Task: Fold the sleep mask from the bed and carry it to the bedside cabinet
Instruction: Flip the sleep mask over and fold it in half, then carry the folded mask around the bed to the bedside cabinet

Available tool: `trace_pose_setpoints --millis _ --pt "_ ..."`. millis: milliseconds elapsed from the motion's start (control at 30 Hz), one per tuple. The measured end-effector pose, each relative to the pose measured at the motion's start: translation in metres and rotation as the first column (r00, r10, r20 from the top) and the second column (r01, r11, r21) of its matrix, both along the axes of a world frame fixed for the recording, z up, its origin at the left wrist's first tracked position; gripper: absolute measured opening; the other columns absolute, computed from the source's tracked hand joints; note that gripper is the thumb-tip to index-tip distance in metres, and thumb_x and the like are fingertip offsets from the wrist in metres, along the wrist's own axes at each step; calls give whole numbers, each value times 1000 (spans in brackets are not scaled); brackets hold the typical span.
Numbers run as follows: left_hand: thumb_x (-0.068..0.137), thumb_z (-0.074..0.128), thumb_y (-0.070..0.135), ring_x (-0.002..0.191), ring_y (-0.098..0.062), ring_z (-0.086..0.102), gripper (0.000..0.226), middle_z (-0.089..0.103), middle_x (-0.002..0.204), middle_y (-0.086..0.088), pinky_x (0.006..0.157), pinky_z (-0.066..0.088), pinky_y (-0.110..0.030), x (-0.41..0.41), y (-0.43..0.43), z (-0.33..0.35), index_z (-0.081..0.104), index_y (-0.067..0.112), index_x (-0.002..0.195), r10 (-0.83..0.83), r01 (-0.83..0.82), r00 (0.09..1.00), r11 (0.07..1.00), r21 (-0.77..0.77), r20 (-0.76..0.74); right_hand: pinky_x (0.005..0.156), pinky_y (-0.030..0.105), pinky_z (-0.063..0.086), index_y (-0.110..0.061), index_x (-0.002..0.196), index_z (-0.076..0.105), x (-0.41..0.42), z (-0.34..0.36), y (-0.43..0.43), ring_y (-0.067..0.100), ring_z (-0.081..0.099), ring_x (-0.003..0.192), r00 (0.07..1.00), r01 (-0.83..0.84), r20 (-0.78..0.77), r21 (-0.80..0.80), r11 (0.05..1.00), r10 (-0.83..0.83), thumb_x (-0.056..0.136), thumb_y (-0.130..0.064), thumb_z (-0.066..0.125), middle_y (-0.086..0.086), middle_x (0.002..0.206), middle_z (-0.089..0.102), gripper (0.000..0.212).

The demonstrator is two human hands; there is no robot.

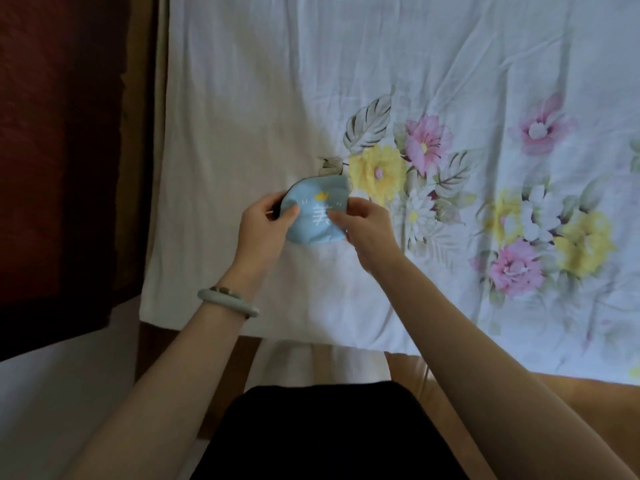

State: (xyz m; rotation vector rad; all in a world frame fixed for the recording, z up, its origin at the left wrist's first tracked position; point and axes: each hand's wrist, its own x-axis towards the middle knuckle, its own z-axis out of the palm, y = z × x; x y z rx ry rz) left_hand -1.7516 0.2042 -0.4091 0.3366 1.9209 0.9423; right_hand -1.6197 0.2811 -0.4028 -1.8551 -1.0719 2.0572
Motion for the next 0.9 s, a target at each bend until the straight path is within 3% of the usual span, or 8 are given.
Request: trace_pose_setpoints --millis 100,267,400,567,700,900 --pt "89 63 10 88 -20 61 6 67 93 -9 86 48 -33 -4 -1 29 68 12 92 -2 2 980 1000 0 201 90 47 51 3 104 63 9 31 1 38 65 94 996 62 -56 -73 995 -66 79 4 63 25 101 67 25" --pt "89 61 6 79 -15 65 9 65 85 0 73 54 -22 -2 7 98 65 15 87 7 -16 917 1000 18 400 94 55 46 2 99 65 25 101 1 34 61 88 983 126 -126 -82 989 -136 79 6 63 23 95 65 21" --pt "91 58 11 82 -16 72 10 75 87 1 74 57 -26 0 10 162 65 9 98 -37 -2 854 997 73 519 94 54 45 5 100 66 39 164 -1 33 61 87 959 212 -181 -63 975 -220 75 4 67 23 95 65 25" --pt "91 59 11 84 -16 73 14 77 90 -4 68 57 -23 18 18 236 64 3 101 -91 33 836 993 116 541 79 38 57 0 93 69 63 242 -10 24 69 75 909 332 -267 -4 943 -321 75 5 68 11 81 72 19" --pt "89 62 13 83 -14 73 16 78 86 -3 67 57 -23 37 26 291 66 3 101 -207 119 836 972 201 509 64 26 57 1 95 68 84 305 -26 17 69 67 840 472 -334 61 880 -427 77 5 67 7 76 73 19" --pt "89 60 10 72 -13 73 9 77 76 -1 61 57 -23 74 27 364 69 7 89 -439 321 744 896 306 505 67 28 57 8 105 64 123 378 -70 23 68 74 730 661 -379 181 728 -569 78 4 66 17 89 69 28"
